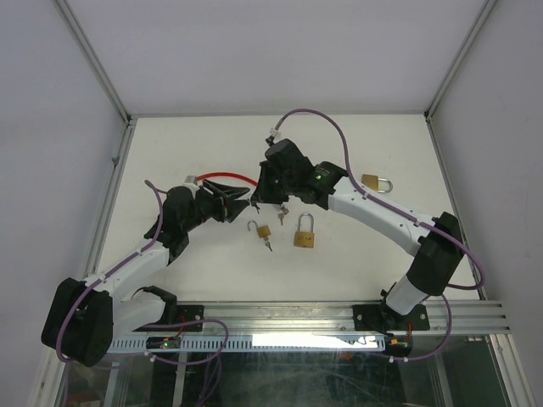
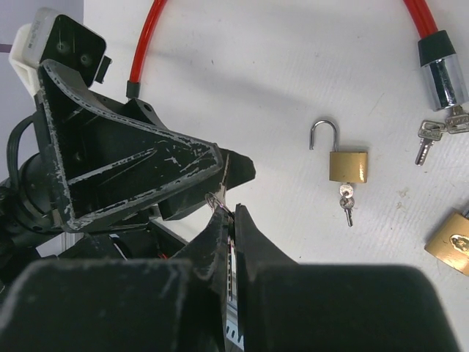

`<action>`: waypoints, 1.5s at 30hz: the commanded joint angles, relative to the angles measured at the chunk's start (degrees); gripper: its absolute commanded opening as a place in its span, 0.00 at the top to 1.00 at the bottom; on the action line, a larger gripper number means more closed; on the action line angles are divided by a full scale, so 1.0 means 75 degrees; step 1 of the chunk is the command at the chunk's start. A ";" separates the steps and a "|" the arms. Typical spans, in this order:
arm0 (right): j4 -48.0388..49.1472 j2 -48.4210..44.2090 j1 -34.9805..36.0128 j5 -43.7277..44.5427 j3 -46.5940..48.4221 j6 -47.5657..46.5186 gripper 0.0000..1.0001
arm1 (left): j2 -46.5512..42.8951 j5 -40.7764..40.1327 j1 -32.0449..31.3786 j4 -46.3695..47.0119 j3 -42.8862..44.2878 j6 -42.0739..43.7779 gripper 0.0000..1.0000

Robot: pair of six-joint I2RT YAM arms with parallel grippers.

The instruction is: Unlock with the key

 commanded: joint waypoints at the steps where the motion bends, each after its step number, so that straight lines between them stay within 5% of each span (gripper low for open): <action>1: 0.0070 -0.0374 0.0044 0.0290 -0.0022 0.0043 1.00 | -0.0239 -0.0030 -0.0091 0.0602 -0.0094 -0.0038 0.59; 16: 0.0010 -0.0293 0.0038 0.0183 0.0067 -0.0142 1.00 | -0.0248 -0.0223 -0.0091 0.0556 -0.0137 0.0423 0.99; 23: 0.0010 -0.0459 0.0044 0.0128 -0.0003 -0.0562 0.99 | -0.0600 -0.0793 -0.0091 0.0607 -0.0137 0.1391 1.00; 26: 0.0068 -0.0688 0.0035 0.0173 -0.0049 -0.0844 0.87 | -0.0844 -0.1066 -0.0091 0.0672 -0.0018 0.2329 1.00; 30: 0.0340 -0.1122 0.0044 0.0106 -0.0157 -0.1340 0.57 | -0.1065 -0.1239 -0.0090 0.0732 0.0330 0.3979 1.00; 38: 0.1544 -0.2325 0.0044 0.0291 -0.0837 -0.2850 0.49 | -0.1067 -0.0725 -0.0107 0.0112 0.1629 0.7033 1.00; 42: 0.3041 -0.3308 0.0043 0.0165 -0.2197 -0.4068 0.46 | -0.1068 -0.1014 -0.0382 -0.0431 0.2186 0.8169 1.00; 45: 0.4986 -0.4136 0.0044 -0.0482 -0.3577 -0.5498 0.25 | -0.1137 -0.1690 -0.0751 -0.0721 0.2360 0.8839 1.00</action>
